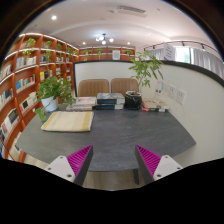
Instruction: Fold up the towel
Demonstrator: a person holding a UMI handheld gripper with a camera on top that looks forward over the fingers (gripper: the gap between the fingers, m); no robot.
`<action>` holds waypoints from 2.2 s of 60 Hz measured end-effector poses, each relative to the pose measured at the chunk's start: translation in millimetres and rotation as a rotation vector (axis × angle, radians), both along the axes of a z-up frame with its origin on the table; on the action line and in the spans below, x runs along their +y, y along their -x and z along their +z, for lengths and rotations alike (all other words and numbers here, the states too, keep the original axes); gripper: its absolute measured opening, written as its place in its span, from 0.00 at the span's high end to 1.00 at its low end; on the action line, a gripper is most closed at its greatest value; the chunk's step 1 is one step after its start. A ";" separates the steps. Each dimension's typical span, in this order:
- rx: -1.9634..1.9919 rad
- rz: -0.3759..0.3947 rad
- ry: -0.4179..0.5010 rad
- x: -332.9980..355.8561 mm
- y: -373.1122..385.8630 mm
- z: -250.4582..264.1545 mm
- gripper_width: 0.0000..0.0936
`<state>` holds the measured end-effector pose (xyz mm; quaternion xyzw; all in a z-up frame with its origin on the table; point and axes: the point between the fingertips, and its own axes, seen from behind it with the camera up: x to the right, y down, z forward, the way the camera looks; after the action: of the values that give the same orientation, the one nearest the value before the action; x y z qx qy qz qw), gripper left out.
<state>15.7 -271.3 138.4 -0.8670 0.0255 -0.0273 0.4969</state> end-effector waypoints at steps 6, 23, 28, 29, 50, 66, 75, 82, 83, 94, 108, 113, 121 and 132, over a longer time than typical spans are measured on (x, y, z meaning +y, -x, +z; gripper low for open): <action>-0.003 0.035 0.037 4.9 27.2 -10.1 0.09; 0.045 0.146 0.093 120.1 258.6 -77.6 0.09; 0.036 0.169 0.089 160.9 309.2 -86.3 0.08; 0.036 0.173 0.087 169.6 319.1 -87.7 0.08; -0.032 0.186 0.141 316.3 416.2 -138.9 0.28; -0.059 0.199 0.162 328.9 409.5 -153.3 0.82; 0.061 0.183 0.191 323.9 408.8 -131.5 0.90; 0.199 0.116 0.135 326.2 373.9 -75.9 0.91; 0.215 0.101 0.127 327.0 364.6 -68.1 0.90; 0.268 -0.081 0.103 327.1 239.3 -40.4 0.91; 0.055 -0.101 0.175 314.6 111.5 -95.7 0.25; 0.064 -0.042 0.143 301.3 89.1 -79.3 0.19; 0.113 0.027 0.110 266.9 54.3 -35.4 0.16; 0.110 0.066 0.063 216.2 1.7 24.0 0.15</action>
<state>13.9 -55.1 162.4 -0.8829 0.0230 0.0360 0.4676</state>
